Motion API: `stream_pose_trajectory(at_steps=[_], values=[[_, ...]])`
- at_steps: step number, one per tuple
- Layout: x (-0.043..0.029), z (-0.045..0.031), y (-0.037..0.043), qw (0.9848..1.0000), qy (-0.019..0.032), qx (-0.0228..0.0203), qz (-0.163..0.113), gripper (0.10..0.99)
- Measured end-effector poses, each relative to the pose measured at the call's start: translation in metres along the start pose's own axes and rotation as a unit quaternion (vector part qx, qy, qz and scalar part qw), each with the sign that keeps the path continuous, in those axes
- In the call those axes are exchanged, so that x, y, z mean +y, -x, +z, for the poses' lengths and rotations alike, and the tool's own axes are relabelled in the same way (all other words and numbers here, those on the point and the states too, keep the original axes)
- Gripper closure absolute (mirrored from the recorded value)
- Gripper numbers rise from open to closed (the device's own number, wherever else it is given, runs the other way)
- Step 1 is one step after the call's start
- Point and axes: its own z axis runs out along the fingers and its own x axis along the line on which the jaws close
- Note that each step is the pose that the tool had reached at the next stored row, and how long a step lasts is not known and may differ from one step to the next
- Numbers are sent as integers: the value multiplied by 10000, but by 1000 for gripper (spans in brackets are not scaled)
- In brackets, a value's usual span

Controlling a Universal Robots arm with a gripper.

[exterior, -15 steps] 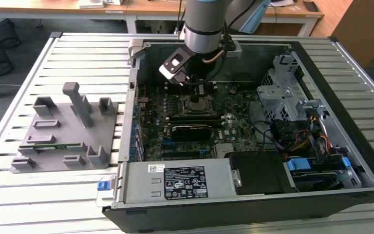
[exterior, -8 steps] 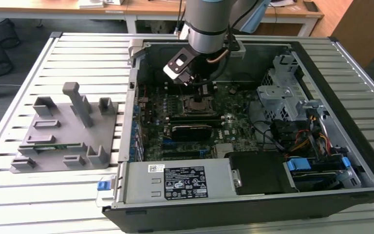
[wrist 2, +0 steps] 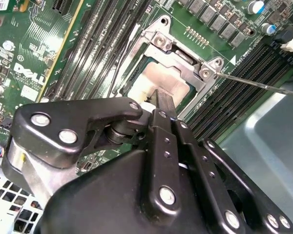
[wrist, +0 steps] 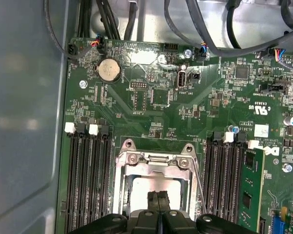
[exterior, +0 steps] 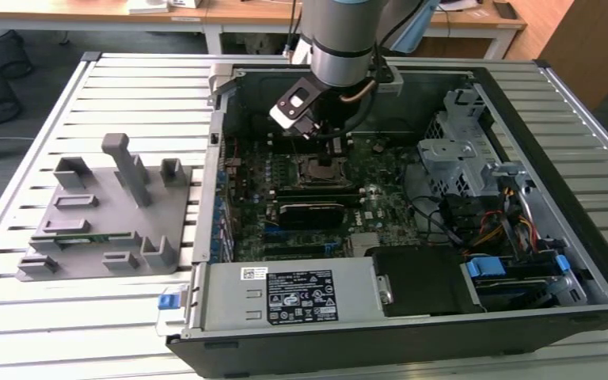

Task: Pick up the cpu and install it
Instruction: 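Install the first cpu locking lever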

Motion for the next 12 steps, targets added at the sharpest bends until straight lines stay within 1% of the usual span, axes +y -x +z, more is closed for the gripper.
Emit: stream_pose_trajectory(at_steps=[4,12], values=[[1,-11,0,10000,-1,-1,-1,980],[2,-105,-1,10000,0,0,-1,980]])
